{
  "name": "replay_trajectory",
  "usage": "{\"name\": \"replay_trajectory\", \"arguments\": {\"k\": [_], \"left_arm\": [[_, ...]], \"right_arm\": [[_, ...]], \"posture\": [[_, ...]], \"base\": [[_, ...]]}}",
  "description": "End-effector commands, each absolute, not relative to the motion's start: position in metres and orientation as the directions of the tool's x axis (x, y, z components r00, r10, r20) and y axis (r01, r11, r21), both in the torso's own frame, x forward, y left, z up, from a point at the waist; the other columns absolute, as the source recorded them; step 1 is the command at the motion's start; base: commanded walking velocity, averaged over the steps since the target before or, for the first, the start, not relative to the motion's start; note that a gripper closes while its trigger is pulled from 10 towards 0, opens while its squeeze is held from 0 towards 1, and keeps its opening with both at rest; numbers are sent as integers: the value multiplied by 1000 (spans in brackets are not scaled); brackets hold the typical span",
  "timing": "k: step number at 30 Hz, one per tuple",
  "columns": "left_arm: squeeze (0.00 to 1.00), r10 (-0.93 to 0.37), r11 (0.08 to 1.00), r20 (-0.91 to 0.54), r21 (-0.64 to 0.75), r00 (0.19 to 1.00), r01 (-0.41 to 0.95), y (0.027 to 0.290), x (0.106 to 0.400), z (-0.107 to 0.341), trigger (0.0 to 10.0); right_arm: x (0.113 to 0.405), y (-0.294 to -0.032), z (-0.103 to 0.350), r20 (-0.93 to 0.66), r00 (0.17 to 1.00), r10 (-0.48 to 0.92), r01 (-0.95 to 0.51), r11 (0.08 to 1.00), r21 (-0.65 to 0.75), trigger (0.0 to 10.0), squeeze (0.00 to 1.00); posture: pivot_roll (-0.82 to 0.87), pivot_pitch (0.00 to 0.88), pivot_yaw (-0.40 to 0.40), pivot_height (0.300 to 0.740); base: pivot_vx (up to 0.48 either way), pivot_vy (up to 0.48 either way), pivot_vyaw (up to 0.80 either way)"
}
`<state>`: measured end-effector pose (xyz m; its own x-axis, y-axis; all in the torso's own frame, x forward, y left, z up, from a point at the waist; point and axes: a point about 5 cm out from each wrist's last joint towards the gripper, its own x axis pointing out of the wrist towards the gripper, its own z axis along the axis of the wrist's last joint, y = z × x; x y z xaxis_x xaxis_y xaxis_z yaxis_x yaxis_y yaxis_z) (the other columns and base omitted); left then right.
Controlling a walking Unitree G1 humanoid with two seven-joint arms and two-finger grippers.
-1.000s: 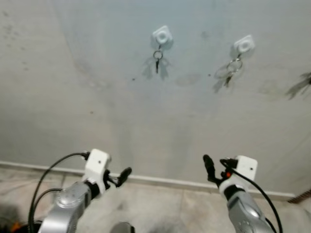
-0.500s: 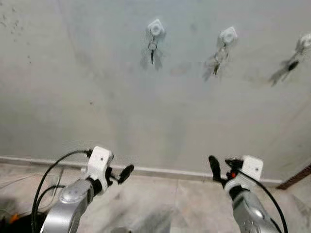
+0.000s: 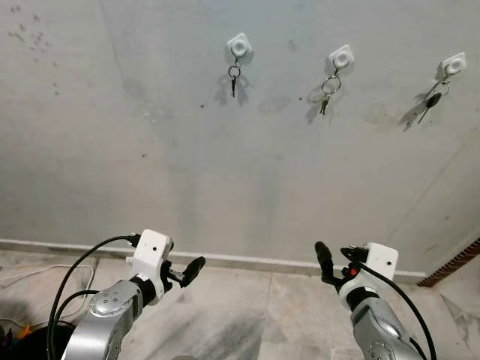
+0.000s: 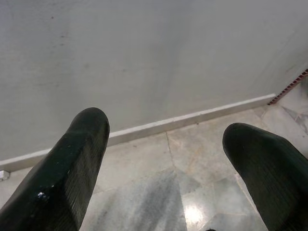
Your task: Hang keys on a hook
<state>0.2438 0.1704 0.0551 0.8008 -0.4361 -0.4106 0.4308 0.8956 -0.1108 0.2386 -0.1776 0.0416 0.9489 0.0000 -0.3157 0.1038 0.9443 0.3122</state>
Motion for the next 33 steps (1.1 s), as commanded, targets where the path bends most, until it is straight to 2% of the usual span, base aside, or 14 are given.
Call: {"name": "replay_trajectory", "arguments": {"k": [1,29,33], "left_arm": [[0,-437,895,-406,-110,803,431,172,245,56,10000],[0,-445,893,-404,-129,799,432,170,245,56,10000],[0,-433,899,-397,-127,810,418,171,246,57,10000]], "right_arm": [[239,-180,43,-314,949,-8,111,944,310,10000,0],[240,-181,43,-317,948,-1,107,942,318,10000,0],[240,-181,43,-317,948,0,107,941,320,10000,0]], "posture": [[162,55,-39,740],[159,61,-46,740],[159,62,-45,740]], "base": [[0,-255,0],[0,-410,0],[0,-91,0]]}}
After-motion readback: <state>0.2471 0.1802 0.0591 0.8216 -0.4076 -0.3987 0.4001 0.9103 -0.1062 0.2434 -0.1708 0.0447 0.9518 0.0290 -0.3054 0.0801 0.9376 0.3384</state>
